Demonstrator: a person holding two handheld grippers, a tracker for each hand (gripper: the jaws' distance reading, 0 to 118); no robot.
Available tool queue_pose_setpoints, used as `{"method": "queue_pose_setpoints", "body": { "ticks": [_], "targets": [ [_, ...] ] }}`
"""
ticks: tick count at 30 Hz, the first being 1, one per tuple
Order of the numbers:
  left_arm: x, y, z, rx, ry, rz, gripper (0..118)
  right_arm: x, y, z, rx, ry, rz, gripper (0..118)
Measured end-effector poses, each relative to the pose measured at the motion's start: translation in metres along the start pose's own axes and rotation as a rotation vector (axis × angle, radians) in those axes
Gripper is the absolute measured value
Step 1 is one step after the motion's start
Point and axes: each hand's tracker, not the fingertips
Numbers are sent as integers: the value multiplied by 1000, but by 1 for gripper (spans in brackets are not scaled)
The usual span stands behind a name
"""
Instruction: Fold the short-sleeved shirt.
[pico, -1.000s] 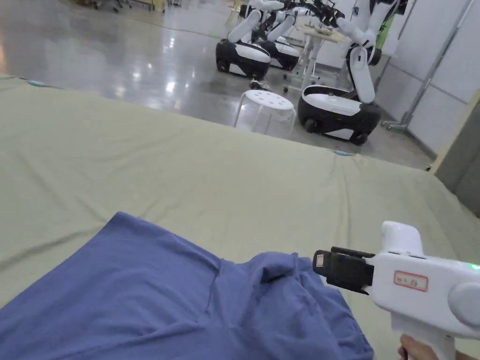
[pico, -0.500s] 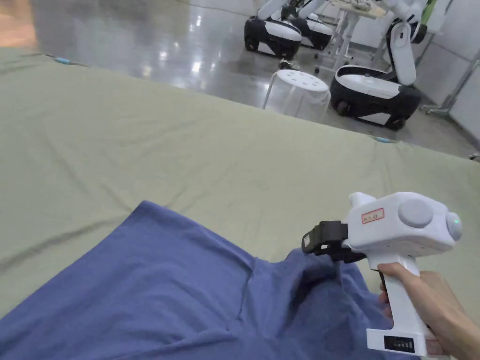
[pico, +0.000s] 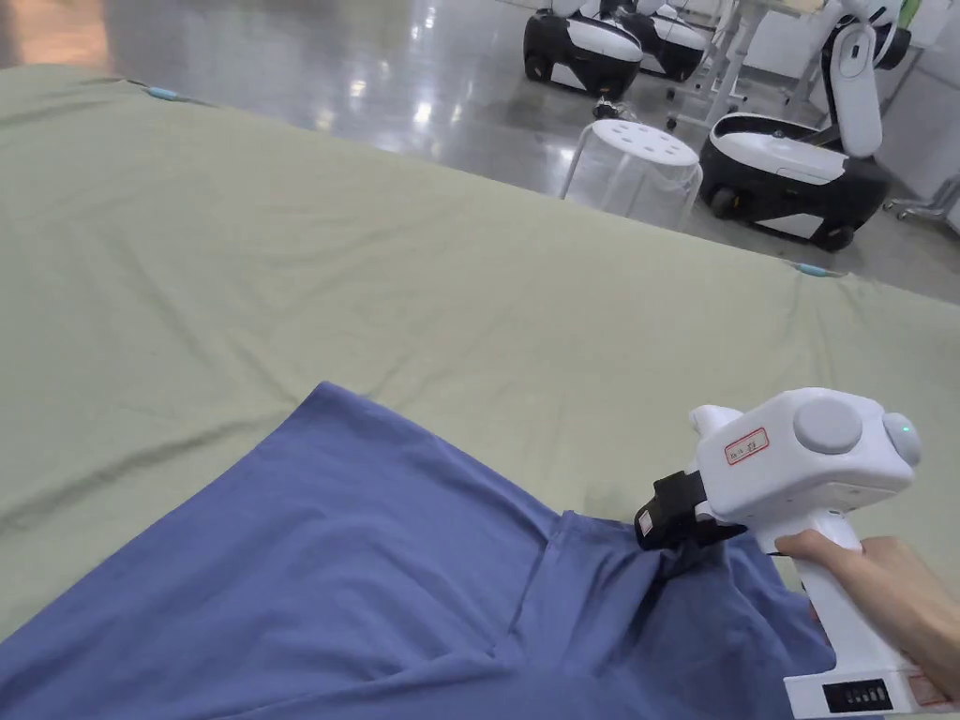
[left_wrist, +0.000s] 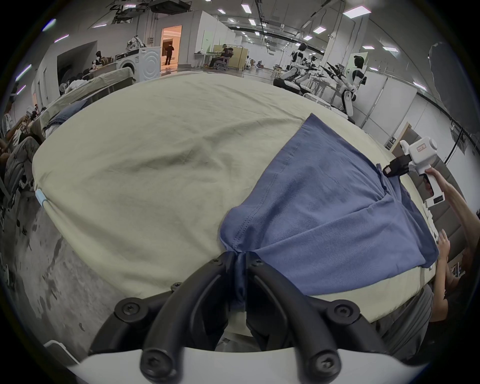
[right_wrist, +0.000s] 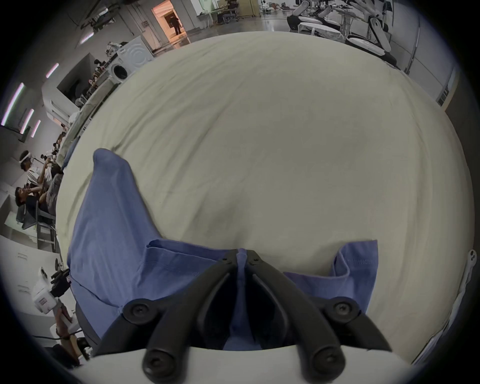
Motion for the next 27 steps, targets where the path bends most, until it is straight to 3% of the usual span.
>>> {"method": "queue_pose_setpoints", "body": {
  "ticks": [5,9,11,16,19,21,27],
  "targets": [
    [1,-6,7,46,-8,-7,9,-31,-22,46,146,-48,44,5],
    [11,-1,46,182,-44,-43,8,-46,-40,125,302,108,-46,5],
    [17,13,68,248,-75,-38,8,-58,-49,166,395,36,15,5],
    [33,75,115,425,-175,-86,8,-72,-68,270,624,-18,44,5],
    [46,121,135,511,-265,-132,8,-80,-81,330,729,-33,39,5],
    [60,155,150,563,-270,-177,8,-84,-88,366,824,-121,23,5],
    [96,260,195,716,-306,-208,8,-79,-87,454,1025,-240,-28,5]
  ]
}}
